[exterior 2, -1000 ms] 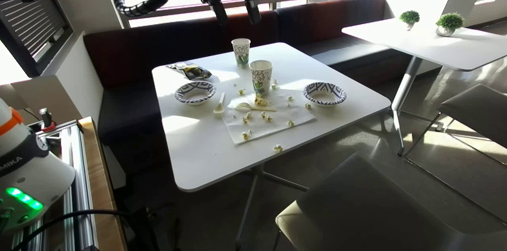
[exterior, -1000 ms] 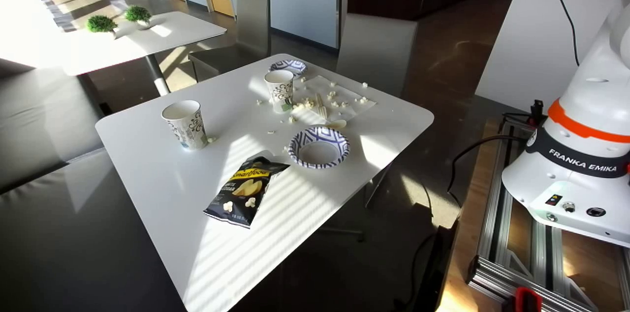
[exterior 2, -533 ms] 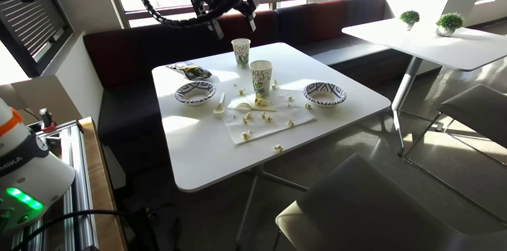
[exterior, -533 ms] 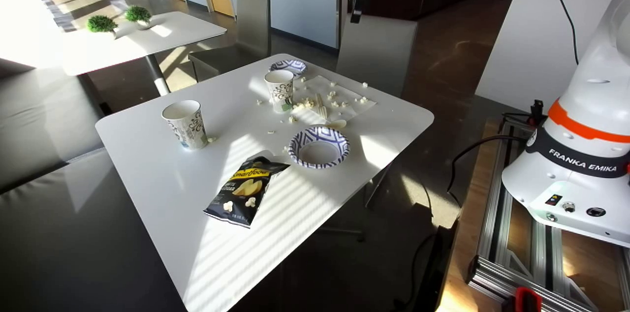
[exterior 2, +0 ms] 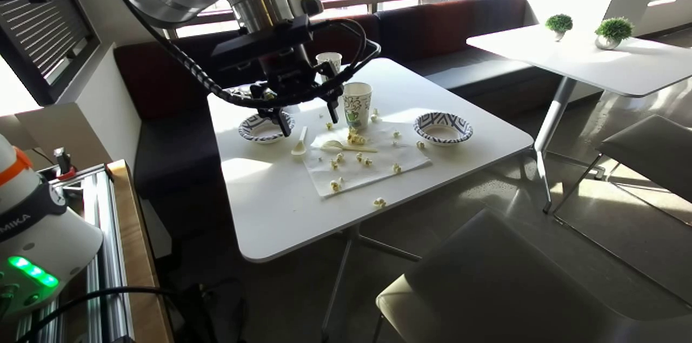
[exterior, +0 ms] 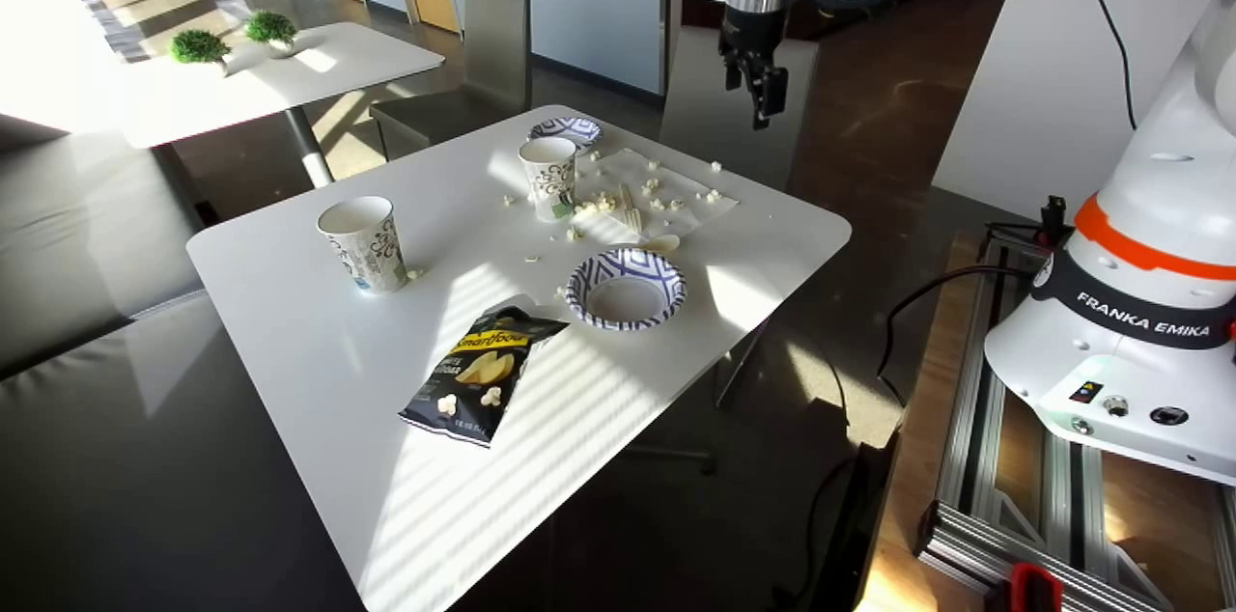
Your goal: Move the white napkin forwards then move the white fork backwards
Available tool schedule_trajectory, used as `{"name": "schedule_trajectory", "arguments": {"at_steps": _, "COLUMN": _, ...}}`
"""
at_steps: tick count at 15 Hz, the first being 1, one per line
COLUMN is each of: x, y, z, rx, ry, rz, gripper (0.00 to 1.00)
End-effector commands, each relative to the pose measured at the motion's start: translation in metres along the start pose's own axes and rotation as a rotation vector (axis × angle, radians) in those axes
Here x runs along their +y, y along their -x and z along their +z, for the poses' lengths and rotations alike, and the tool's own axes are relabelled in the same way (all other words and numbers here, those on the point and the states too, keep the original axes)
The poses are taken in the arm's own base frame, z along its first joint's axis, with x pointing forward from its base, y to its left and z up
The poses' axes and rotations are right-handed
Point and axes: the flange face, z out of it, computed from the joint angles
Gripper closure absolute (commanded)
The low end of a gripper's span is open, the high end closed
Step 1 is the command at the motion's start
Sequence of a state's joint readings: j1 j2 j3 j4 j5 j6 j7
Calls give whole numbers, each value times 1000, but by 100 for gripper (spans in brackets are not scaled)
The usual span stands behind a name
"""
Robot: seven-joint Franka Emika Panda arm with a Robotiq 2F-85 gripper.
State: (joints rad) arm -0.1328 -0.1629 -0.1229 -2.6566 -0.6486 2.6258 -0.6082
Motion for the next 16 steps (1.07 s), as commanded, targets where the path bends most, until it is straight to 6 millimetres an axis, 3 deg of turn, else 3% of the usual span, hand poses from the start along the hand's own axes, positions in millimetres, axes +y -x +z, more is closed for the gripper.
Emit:
{"name": "schedule_trajectory", "arguments": {"at_steps": 1, "x": 0, "y": 2, "z": 5, "rx": -14, "ry": -5, "rz": -11, "gripper": 0}}
{"name": "schedule_trajectory", "arguments": {"at_steps": 5, "x": -1, "y": 0, "z": 7, "rx": -19, "ry": -4, "rz": -25, "gripper": 0}}
{"name": "schedule_trajectory", "arguments": {"at_steps": 10, "x": -7, "y": -15, "z": 12, "rx": -88, "ry": 143, "rz": -12, "gripper": 0}}
{"name": "schedule_trajectory", "arguments": {"at_steps": 13, "x": -24, "y": -23, "z": 15, "rx": 20, "ry": 216, "rz": -2, "gripper": 0}}
{"name": "schedule_trajectory", "arguments": {"at_steps": 16, "x": -34, "y": -36, "z": 3, "rx": 166, "ry": 294, "rz": -31, "gripper": 0}}
